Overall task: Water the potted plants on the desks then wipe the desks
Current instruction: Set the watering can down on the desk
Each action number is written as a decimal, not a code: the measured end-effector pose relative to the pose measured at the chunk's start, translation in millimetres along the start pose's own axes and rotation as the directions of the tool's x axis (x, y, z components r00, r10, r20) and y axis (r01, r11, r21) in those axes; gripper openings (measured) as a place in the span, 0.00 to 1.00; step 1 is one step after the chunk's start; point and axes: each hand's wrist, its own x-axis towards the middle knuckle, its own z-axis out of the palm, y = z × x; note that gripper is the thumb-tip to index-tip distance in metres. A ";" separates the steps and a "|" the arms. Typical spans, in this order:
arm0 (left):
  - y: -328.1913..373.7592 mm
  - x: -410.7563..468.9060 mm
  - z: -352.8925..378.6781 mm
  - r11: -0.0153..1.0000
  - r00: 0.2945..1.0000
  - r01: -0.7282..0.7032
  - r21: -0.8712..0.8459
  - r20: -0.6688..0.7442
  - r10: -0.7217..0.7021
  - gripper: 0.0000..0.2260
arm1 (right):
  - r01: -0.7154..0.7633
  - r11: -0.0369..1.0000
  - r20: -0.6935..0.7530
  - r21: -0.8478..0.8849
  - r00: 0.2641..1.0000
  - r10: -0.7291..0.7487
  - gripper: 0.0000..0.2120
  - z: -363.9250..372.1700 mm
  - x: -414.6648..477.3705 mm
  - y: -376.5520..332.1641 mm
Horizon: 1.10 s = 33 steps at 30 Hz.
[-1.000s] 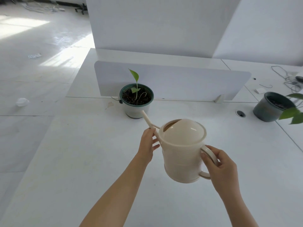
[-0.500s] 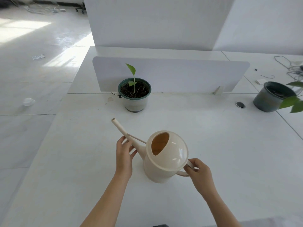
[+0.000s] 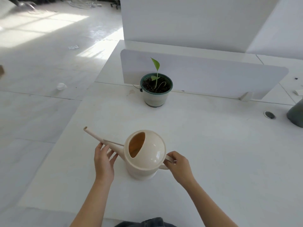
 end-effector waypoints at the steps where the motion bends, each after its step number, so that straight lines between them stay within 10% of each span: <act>1: 1.4 0.8 -3.4 1.000 1.000 -0.006 -0.006 -0.019 0.006 0.13 | 0.014 1.000 0.014 -0.011 1.000 -0.013 0.03 3.1 1.5 -1.8; 15: 27.8 -14.4 -13.5 0.997 0.963 -0.081 0.018 -0.258 0.083 0.14 | 0.062 0.997 0.259 -0.055 0.965 -0.046 0.08 -17.6 28.1 -9.9; 33: 35.6 160.8 188.2 0.926 0.972 -0.118 0.358 0.230 0.034 0.19 | 0.026 0.950 -0.192 0.310 0.981 0.036 0.20 -51.5 210.0 -77.8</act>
